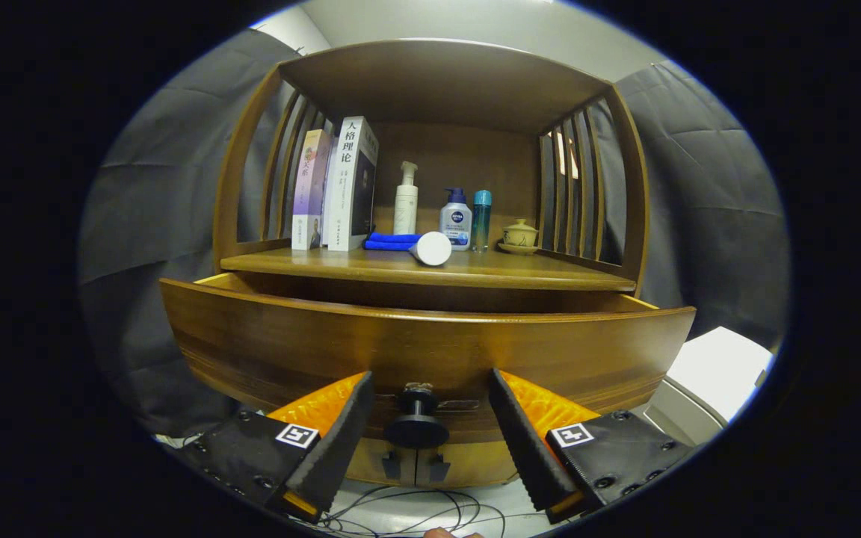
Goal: Pull open the drawer, take out the items inside it, and place them on the countertop above the cabinet.
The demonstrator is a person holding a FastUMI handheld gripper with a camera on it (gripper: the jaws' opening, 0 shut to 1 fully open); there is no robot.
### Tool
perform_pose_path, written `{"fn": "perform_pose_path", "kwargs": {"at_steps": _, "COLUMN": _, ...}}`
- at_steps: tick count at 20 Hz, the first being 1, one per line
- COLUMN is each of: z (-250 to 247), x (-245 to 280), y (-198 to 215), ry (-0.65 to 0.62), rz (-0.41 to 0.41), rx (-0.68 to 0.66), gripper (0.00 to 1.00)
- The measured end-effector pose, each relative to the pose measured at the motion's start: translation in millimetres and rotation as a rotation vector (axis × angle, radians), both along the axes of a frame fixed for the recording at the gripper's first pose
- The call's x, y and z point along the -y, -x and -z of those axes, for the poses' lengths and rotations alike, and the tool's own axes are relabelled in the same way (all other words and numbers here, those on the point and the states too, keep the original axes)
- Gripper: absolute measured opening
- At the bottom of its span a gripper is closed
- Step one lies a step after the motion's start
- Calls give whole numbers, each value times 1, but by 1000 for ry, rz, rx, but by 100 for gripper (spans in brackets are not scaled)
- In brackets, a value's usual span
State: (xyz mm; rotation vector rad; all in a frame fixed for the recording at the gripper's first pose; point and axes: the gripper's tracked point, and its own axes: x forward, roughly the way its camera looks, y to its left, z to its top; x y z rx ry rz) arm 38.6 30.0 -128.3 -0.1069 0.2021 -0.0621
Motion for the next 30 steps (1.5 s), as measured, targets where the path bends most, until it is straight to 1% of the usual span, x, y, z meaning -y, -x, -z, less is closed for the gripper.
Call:
{"fn": "perform_pose_path", "kwargs": {"at_steps": 4, "z": 2, "x": 0, "y": -29, "ry": 12, "rz": -2, "rx": 5, "gripper": 97}}
{"fn": "perform_pose_path", "kwargs": {"at_steps": 9, "z": 1, "x": -1, "y": -46, "ry": 36, "rz": -3, "rx": 17, "gripper": 97}}
{"fn": "perform_pose_path", "kwargs": {"at_steps": 19, "z": 1, "x": -11, "y": -81, "ry": 38, "rz": -1, "rx": -31, "gripper": 98}}
{"fn": "perform_pose_path", "kwargs": {"at_steps": 26, "z": 2, "x": -13, "y": -81, "ry": 85, "rz": -8, "rx": -22, "gripper": 98}}
{"fn": "perform_pose_path", "kwargs": {"at_steps": 28, "z": 5, "x": -12, "y": -70, "ry": 69, "rz": 4, "rx": -37, "gripper": 98}}
{"fn": "perform_pose_path", "kwargs": {"at_steps": 30, "z": 0, "x": -28, "y": -47, "ry": 34, "rz": -36, "rx": -22, "gripper": 98}}
